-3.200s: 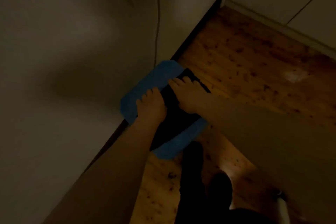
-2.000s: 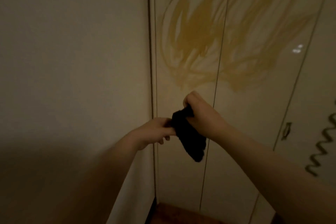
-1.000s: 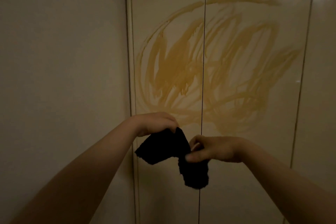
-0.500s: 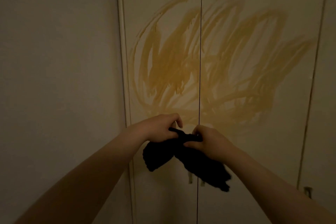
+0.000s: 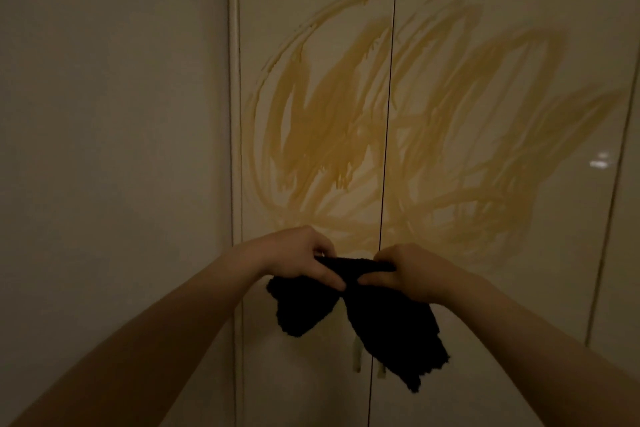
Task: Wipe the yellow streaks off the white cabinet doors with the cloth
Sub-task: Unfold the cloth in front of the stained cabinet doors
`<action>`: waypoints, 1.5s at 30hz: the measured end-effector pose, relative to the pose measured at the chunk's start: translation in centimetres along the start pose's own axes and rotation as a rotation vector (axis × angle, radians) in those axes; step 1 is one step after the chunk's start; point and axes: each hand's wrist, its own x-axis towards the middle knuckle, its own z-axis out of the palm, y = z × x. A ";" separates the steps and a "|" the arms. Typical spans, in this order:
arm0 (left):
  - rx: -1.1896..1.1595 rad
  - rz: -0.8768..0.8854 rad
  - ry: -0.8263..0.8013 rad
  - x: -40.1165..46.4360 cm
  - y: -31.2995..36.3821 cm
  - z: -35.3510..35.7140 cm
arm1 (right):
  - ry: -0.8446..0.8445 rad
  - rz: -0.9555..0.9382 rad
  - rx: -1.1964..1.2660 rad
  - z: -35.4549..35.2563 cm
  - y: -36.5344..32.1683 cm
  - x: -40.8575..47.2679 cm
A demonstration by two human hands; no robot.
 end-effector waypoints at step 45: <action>0.477 0.125 0.919 6.6 -4.5 -8.4 | 0.600 0.133 -0.725 -8.4 -4.7 9.5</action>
